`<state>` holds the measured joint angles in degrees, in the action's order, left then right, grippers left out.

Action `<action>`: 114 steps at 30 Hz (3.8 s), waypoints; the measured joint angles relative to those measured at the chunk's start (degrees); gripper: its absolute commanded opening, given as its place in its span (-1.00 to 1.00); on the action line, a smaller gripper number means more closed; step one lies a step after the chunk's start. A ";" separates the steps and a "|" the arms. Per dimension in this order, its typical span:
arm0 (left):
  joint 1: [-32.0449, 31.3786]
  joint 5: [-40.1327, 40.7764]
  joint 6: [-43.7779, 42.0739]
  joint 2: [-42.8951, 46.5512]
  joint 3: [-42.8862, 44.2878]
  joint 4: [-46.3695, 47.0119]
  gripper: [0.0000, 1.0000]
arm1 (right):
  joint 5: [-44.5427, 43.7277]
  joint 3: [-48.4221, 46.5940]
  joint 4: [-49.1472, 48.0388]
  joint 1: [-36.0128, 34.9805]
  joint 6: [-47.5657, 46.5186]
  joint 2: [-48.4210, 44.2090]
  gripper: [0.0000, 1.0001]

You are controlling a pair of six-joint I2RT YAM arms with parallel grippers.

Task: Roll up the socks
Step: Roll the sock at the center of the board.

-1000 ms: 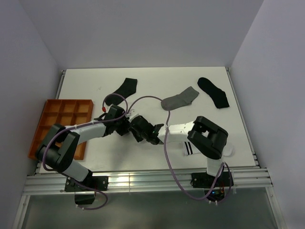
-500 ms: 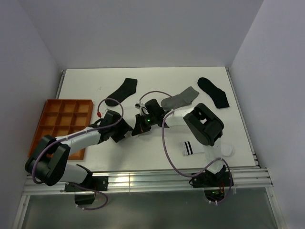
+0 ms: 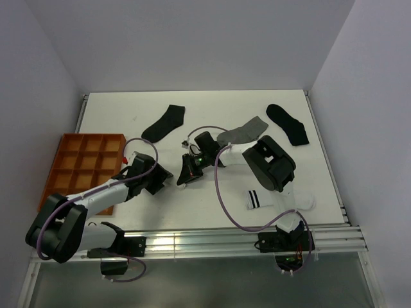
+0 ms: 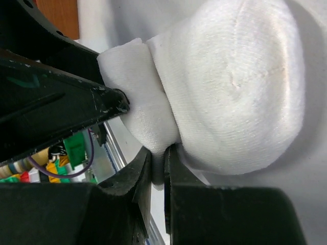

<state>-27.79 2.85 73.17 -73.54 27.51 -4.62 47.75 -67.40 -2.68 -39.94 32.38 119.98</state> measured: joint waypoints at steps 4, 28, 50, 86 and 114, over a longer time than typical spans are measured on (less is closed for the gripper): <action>1.09 -0.11 0.42 1.40 -1.66 0.98 0.26 | 0.94 -0.15 -0.02 0.13 1.36 0.48 -1.00; 0.61 -4.79 -3.52 -12.20 5.16 8.76 -0.34 | -4.44 7.80 -7.78 1.68 9.94 -4.42 -0.23; -0.70 -5.14 -11.04 -18.23 15.96 -2.25 -0.35 | -52.37 14.49 -4.39 -17.92 -15.47 -25.35 0.01; -0.98 -3.63 -10.84 -16.02 15.85 -3.58 0.29 | -35.52 9.73 -5.57 -8.50 -13.88 -13.53 -1.00; 0.37 -1.97 -4.28 -1.64 1.73 0.04 0.34 | 1.38 8.39 -9.73 3.48 10.86 -3.43 -1.00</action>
<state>-27.42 0.89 68.88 -75.18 29.23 -4.58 49.12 -59.00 -12.40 -36.47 43.24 116.55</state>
